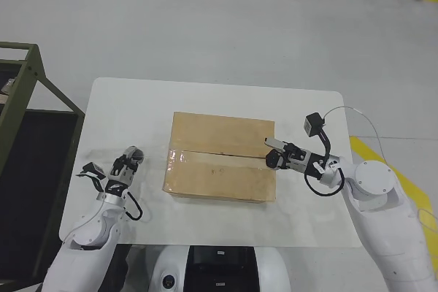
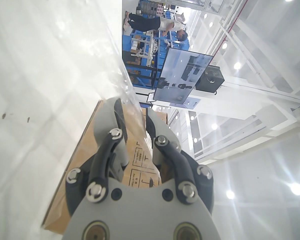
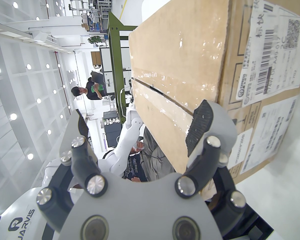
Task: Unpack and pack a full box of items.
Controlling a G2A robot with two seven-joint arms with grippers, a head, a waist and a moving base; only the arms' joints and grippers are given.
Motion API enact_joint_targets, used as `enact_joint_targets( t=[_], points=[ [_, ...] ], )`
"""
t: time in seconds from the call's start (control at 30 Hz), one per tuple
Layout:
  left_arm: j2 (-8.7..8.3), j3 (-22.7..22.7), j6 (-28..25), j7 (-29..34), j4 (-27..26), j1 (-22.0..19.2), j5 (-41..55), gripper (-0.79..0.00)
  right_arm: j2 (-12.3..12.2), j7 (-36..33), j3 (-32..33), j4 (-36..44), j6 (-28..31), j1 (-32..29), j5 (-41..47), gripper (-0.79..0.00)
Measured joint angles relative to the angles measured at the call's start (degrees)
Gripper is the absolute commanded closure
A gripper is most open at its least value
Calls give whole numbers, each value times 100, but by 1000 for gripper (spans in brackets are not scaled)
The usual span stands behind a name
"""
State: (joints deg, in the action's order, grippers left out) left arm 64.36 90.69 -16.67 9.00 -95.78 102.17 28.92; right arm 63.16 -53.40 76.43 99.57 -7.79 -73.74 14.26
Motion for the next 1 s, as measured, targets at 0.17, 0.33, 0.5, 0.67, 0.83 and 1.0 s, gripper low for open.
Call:
enact_joint_targets(
  t=[0.17, 0.33, 0.5, 0.67, 0.83, 1.0],
  points=[
    [22, 29, 38, 19, 3, -5, 20, -12, 0, 0, 0, 0, 0, 0, 0, -785],
    [43, 96, 39, 54, -66, 23, 91, -15, 0, 0, 0, 0, 0, 0, 0, -785],
    [58, 239, -12, 131, -383, 105, 236, -34, 0, 0, 0, 0, 0, 0, 0, -785],
    [69, 383, 9, 212, -823, 185, 351, -74, 0, 0, 0, 0, 0, 0, 0, -785],
    [87, 416, 107, 191, -1252, 108, 278, -80, 0, 0, 0, 0, 0, 0, 0, -785],
    [117, 218, 242, 142, -1464, -96, 21, -123, 0, 0, 0, 0, 0, 0, 0, -785]
  ],
)
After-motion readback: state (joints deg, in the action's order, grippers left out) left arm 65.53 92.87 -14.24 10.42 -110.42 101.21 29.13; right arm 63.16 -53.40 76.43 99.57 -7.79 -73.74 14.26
